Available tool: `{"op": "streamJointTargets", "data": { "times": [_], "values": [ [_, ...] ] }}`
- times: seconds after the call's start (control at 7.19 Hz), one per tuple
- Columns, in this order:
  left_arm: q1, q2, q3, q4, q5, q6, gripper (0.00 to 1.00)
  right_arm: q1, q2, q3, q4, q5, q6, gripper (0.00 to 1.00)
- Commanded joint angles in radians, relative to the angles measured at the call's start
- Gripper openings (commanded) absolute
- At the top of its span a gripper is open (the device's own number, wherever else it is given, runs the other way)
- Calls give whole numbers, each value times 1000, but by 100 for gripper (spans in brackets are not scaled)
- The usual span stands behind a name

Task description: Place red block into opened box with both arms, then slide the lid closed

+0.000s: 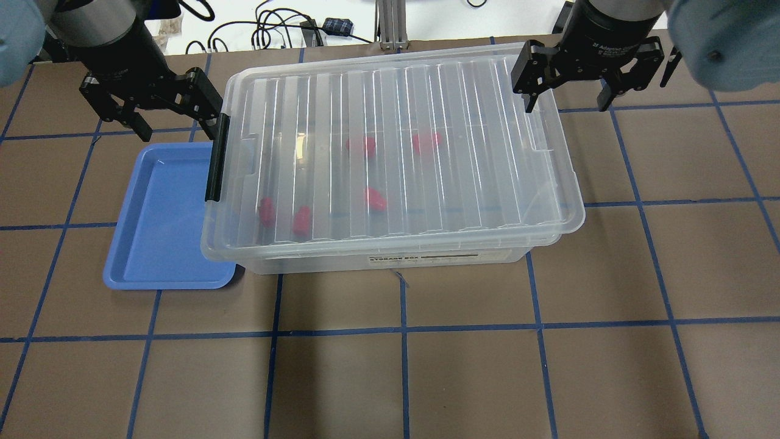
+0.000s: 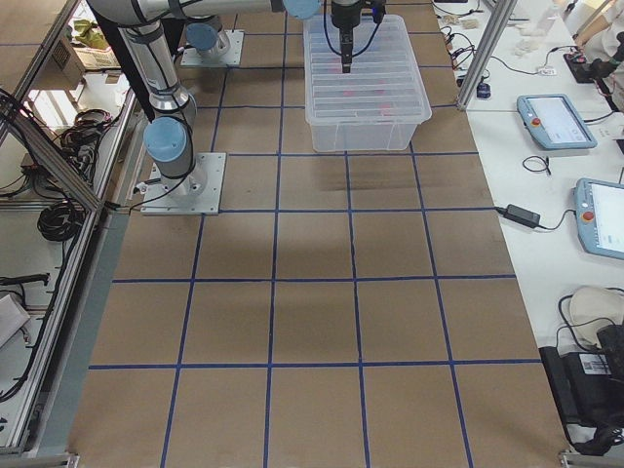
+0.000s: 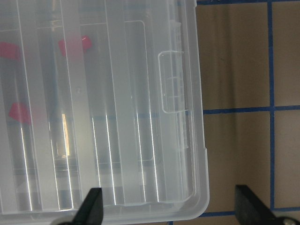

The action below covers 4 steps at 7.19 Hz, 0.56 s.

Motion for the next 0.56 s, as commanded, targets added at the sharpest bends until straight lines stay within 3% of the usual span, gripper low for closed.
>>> {"op": "streamJointTargets", "data": {
  "times": [0.0, 0.42],
  "values": [
    [0, 1, -2, 0, 1, 1, 100, 0, 0, 2, 0, -3, -2, 100],
    [0, 12, -2, -2, -3, 1, 100, 0, 0, 2, 0, -3, -5, 100]
  ]
}}
